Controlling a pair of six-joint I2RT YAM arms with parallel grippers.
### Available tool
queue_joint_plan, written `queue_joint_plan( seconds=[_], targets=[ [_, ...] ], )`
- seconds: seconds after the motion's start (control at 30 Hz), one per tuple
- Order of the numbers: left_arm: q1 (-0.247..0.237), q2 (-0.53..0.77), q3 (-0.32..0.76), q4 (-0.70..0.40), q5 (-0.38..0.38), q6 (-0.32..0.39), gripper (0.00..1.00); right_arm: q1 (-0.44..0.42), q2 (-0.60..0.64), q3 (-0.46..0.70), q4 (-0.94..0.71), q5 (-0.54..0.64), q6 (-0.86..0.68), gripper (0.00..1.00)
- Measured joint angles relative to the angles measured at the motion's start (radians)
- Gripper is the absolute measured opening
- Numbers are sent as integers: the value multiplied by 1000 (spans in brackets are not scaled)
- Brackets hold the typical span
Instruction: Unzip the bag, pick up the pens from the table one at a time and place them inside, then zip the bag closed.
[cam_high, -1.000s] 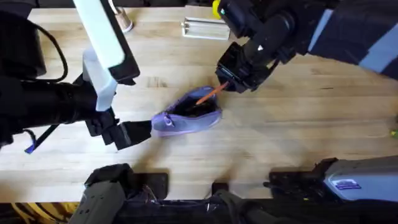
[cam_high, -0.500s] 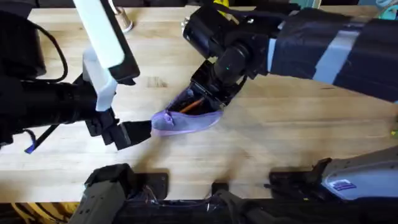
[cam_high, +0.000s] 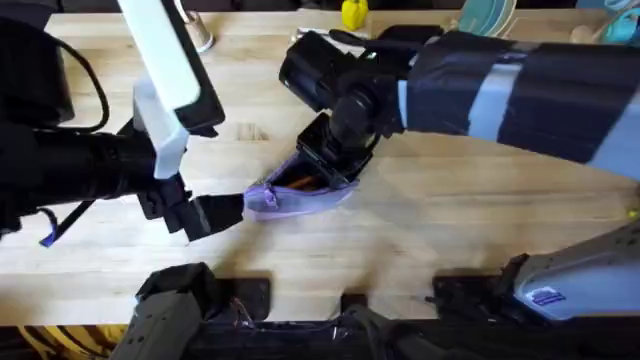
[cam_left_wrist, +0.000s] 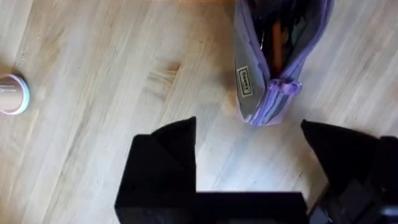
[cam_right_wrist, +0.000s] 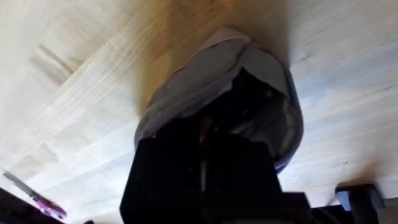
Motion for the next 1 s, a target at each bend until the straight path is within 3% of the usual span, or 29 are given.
queue_joint_plan(
  seconds=[0.33,0.4,0.5,0.53,0.83,1.0],
  targets=[
    [0,0,0,0,0,0,993,3,39,7,12,-12,14,60],
    [0,0,0,0,0,0,993,3,41,7,9,-15,17,288],
    [0,0,0,0,0,0,993,3,47,7,12,-15,17,709],
    [0,0,0,0,0,0,993,3,50,7,16,-14,14,986],
    [0,0,0,0,0,0,994,3,50,7,15,-14,8,998],
    [0,0,0,0,0,0,994,-6,47,21,3,-18,-71,997]
  ],
)
